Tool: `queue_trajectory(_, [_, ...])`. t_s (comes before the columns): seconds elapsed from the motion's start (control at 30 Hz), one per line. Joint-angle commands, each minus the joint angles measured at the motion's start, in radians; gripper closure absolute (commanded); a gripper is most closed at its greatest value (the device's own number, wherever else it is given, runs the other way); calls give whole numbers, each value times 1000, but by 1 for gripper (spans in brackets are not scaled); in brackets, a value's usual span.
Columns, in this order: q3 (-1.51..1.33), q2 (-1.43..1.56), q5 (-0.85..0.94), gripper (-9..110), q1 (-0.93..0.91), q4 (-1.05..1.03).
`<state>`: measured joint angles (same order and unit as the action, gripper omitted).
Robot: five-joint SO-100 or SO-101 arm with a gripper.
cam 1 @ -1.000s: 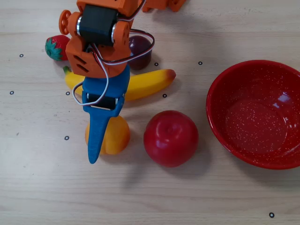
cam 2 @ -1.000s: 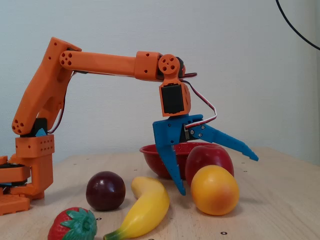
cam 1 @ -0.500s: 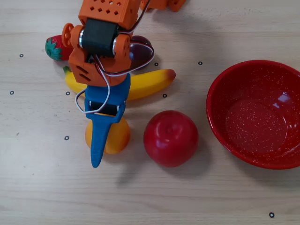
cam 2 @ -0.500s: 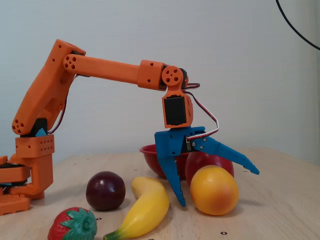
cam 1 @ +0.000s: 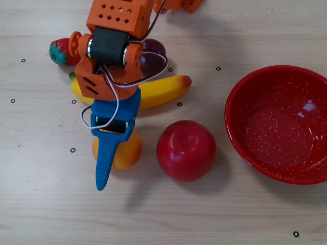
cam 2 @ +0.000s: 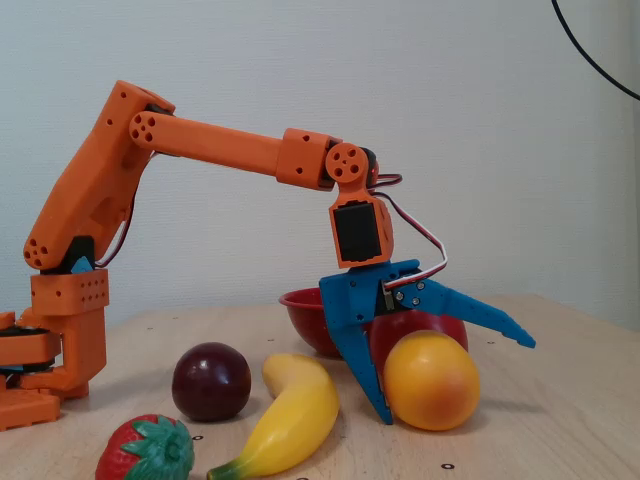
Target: Put the peach in the red bowl.
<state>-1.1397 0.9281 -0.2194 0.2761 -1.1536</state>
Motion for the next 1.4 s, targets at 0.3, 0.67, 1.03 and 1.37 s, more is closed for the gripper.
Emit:
queue_trajectory(0.3, [11,35,-23,45,-29,29])
queue_trajectory(0.67, [0,35,-29,49,-20,21])
queue_trajectory(1.03, [0,40,-35,61,-14,28])
queue_trajectory(1.37, [0,41,-43,68,-9,21])
